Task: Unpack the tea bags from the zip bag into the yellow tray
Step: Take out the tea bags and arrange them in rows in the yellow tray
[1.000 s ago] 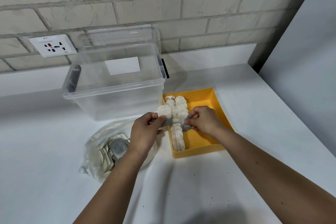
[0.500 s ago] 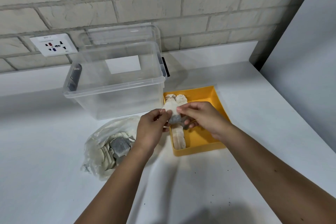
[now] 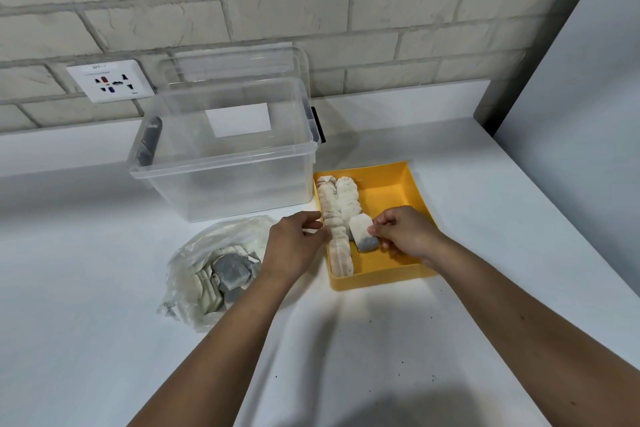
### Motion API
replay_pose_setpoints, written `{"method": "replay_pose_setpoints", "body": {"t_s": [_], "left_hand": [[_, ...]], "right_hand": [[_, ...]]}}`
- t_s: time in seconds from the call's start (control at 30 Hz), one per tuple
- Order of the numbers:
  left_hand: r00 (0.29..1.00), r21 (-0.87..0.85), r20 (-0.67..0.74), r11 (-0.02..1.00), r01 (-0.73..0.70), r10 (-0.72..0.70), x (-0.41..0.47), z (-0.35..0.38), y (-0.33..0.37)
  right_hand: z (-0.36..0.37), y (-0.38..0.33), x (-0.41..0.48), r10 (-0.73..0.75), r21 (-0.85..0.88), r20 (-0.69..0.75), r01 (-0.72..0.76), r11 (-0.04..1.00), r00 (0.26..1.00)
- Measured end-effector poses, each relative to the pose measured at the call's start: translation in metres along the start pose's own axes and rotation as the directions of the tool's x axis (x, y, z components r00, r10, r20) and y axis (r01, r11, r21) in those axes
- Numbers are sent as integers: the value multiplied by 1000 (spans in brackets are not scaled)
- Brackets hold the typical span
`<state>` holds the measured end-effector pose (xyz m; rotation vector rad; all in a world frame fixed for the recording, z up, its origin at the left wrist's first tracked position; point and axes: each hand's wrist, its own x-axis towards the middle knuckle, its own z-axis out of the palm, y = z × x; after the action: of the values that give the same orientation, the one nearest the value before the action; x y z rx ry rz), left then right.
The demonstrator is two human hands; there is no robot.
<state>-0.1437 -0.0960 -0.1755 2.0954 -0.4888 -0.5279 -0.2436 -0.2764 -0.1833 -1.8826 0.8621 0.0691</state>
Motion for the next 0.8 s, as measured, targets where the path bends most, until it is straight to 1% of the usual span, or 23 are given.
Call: {"method": "replay_pose_setpoints", "body": {"t_s": [0.13, 0.23, 0.37, 0.47, 0.53, 0.67, 0.73, 0.8], "left_hand": [[1000, -23, -4, 1000, 10, -10, 1, 2, -4], [1000, -39, -6, 999, 22, -23, 2, 2, -5], [1000, -47, -7, 999, 26, -26, 4, 2, -5], [999, -75, -7, 997, 35, -36, 3, 1, -6], [999, -131, -13, 991, 42, -44, 1, -3, -5], [999, -283, -40, 959, 21, -34, -5, -26, 3], [996, -299, -90, 954, -9, -18, -8, -46, 5], [990, -307, -140, 951, -30, -14, -12, -68, 3]], "right_hand": [[9, 3, 9, 22, 59, -53, -19, 998, 998], [11, 0, 12, 30, 116, -40, -25, 993, 999], [14, -1, 15, 24, 76, -43, -21, 997, 999], [14, 0, 15, 6, 25, -74, -4, 1000, 997], [12, -3, 13, -35, 6, -116, 36, 999, 993], [9, -17, 3, -175, -83, -219, 160, 984, 960], [11, -29, -6, -225, -60, -227, 217, 974, 948], [17, -44, -16, -249, 19, -211, 258, 966, 945]]}}
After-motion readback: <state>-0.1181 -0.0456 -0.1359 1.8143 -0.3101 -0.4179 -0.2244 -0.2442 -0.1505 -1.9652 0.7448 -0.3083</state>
